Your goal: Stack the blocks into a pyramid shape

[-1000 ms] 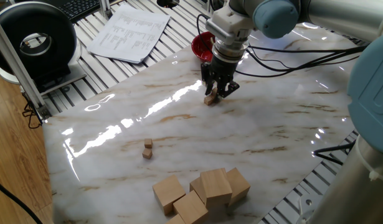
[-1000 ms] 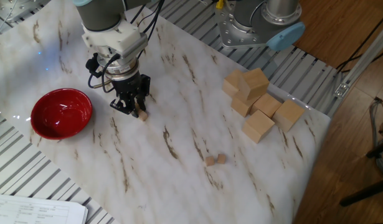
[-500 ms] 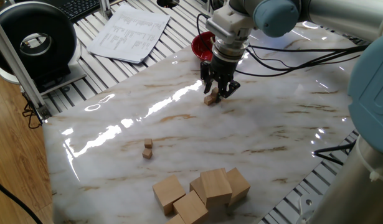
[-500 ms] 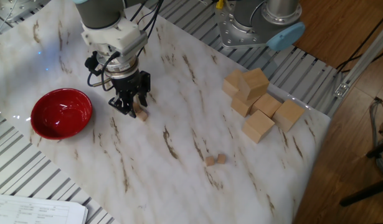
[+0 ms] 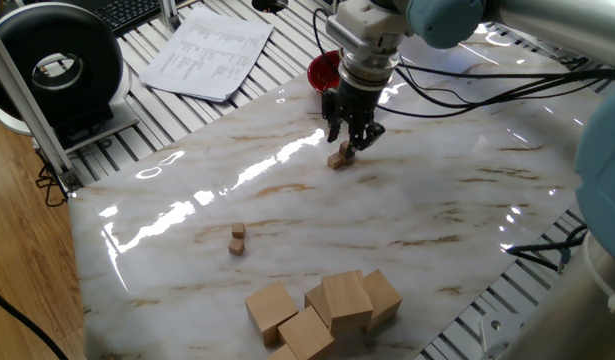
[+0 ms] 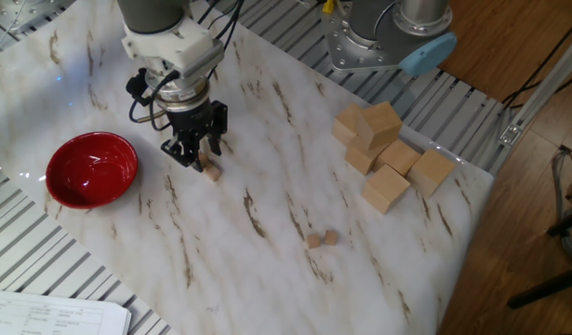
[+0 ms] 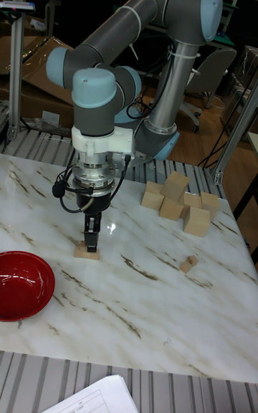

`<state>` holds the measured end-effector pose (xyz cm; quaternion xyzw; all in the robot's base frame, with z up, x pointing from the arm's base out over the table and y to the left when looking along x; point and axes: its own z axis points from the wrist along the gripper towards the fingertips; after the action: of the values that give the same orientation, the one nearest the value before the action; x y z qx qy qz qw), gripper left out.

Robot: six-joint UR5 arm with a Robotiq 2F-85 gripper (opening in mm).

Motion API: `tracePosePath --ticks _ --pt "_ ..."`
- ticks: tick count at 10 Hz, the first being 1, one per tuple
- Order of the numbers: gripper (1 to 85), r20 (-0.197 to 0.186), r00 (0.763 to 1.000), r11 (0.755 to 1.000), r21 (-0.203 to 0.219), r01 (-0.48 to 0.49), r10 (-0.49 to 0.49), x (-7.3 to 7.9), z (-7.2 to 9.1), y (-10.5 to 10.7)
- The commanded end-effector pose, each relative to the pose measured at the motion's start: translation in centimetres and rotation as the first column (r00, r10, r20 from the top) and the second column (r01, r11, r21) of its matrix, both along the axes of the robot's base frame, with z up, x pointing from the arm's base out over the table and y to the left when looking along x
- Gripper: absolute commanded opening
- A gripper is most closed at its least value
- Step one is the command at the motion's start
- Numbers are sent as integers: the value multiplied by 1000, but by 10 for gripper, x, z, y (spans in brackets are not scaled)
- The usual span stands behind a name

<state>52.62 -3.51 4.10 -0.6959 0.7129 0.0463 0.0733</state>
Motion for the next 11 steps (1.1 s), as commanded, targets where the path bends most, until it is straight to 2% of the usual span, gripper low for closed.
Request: tracePosePath --ticks 1,4,5,9,11 --pt "470 5 998 998 -9 57 -57 10 16 20" --pt "470 7 994 994 9 105 -105 15 25 43" --pt "470 12 991 991 18 132 -133 19 28 57" --pt "457 38 972 973 19 232 -233 24 33 98" --pt "453 36 962 963 21 269 -270 25 33 99"
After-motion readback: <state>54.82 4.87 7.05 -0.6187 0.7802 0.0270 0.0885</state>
